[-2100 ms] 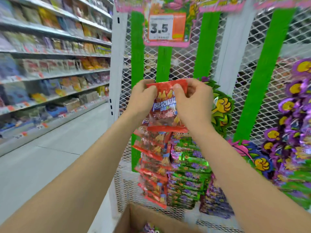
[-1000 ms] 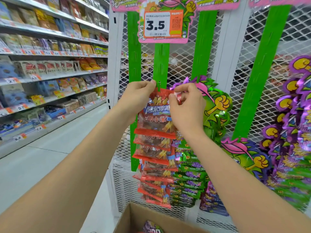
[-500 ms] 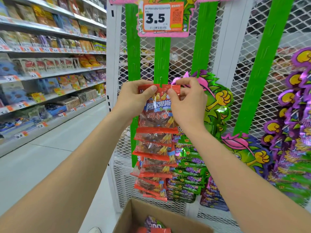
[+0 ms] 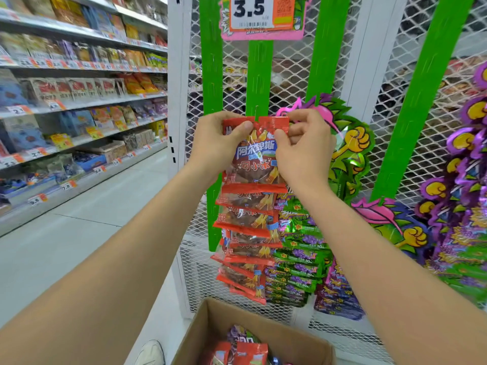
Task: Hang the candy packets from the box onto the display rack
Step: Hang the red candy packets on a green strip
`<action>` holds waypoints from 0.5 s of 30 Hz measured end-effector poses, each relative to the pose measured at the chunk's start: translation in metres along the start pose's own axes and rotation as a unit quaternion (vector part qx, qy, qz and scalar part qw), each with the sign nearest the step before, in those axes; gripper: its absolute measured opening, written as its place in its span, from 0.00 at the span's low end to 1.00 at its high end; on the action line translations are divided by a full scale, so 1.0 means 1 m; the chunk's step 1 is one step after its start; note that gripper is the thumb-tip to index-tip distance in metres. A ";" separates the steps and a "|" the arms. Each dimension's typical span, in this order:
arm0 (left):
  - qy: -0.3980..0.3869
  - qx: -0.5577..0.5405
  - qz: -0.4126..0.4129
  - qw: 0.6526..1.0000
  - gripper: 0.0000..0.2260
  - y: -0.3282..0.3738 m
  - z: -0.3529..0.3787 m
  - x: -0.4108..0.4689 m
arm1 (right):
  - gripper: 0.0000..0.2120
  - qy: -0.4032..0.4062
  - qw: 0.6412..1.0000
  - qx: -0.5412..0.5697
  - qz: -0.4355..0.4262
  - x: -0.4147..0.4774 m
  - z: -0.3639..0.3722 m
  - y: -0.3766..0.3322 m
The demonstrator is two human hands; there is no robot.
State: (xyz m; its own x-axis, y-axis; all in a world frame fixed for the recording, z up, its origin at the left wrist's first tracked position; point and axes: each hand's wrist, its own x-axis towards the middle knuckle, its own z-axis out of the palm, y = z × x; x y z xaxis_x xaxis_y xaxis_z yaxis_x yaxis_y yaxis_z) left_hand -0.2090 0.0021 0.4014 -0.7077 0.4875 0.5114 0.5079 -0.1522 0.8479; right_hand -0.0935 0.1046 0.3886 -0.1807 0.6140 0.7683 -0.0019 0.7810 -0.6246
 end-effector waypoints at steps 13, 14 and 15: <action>0.001 -0.027 -0.011 1.000 0.02 0.004 -0.004 -0.005 | 0.13 -0.015 0.999 -0.003 0.031 0.004 0.001 0.001; 0.001 -0.030 -0.013 0.999 0.02 0.006 -0.004 -0.006 | 0.13 -0.015 0.999 -0.003 0.031 0.004 0.002 0.000; 0.000 -0.034 -0.015 0.999 0.02 0.006 -0.005 -0.006 | 0.13 -0.016 0.999 -0.003 0.030 0.004 0.002 0.000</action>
State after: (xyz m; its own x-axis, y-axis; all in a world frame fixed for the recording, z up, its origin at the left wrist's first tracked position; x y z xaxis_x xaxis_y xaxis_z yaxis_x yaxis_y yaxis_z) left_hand -0.2040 -0.0058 0.4038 -0.7226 0.4925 0.4850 0.4509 -0.1959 0.8708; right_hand -0.0957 0.1067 0.3916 -0.2108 0.6557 0.7250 0.0157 0.7438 -0.6682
